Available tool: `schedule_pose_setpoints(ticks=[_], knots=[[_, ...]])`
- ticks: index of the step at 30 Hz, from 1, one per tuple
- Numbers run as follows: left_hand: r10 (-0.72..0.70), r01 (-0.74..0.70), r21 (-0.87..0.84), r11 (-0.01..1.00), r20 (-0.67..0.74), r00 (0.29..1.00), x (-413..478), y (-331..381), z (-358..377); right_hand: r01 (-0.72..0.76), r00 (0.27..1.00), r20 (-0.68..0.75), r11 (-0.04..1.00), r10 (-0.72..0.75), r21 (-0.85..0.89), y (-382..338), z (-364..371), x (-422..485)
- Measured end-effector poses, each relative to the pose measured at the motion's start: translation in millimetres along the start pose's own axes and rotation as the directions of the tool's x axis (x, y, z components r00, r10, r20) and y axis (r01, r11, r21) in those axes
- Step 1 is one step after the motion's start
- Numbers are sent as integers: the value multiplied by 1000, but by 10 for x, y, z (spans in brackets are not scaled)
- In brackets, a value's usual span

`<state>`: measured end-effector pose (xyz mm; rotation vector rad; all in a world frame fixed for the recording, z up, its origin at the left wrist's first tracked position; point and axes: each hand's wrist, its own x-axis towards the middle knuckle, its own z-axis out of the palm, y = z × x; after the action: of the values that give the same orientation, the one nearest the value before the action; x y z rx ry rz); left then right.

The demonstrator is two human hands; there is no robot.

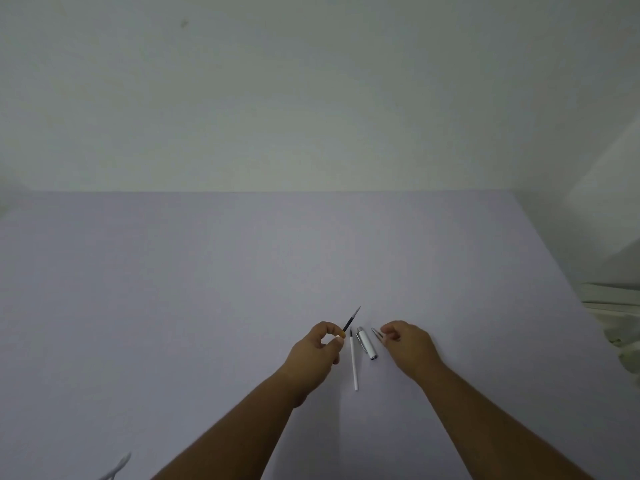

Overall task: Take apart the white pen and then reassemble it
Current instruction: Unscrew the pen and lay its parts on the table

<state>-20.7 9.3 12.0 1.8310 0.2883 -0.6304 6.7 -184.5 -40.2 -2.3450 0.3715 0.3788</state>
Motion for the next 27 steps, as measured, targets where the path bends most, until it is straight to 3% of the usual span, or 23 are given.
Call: schedule_pose_setpoints(ticks=[9, 12, 15, 20, 25, 27], knots=[[-7, 7, -8, 1000, 6, 1000, 33, 2, 22, -29, 999, -11, 997, 30, 75, -40, -42, -38], [0, 0, -2, 1000, 9, 1000, 43, 21, 27, 8, 999, -38, 967, 2, 255, -170, -112, -105], [1, -1, -3, 1000, 14, 1000, 57, 40, 41, -37, 993, 113, 842, -29, 538, -387, -189, -189], [5, -5, -16, 1000, 29, 1000, 65, 68, 71, -85, 968, 240, 816, -67, 572, -527, -186, -207], [-14, 14, -10, 1000, 17, 1000, 71, 71, 55, -164, 986, 129, 687, 102, 708, -482, -244, -36], [-28, 28, -26, 999, 3, 1000, 67, 61, 26, -159, 985, 42, 764, 170, 626, -406, -289, 55]])
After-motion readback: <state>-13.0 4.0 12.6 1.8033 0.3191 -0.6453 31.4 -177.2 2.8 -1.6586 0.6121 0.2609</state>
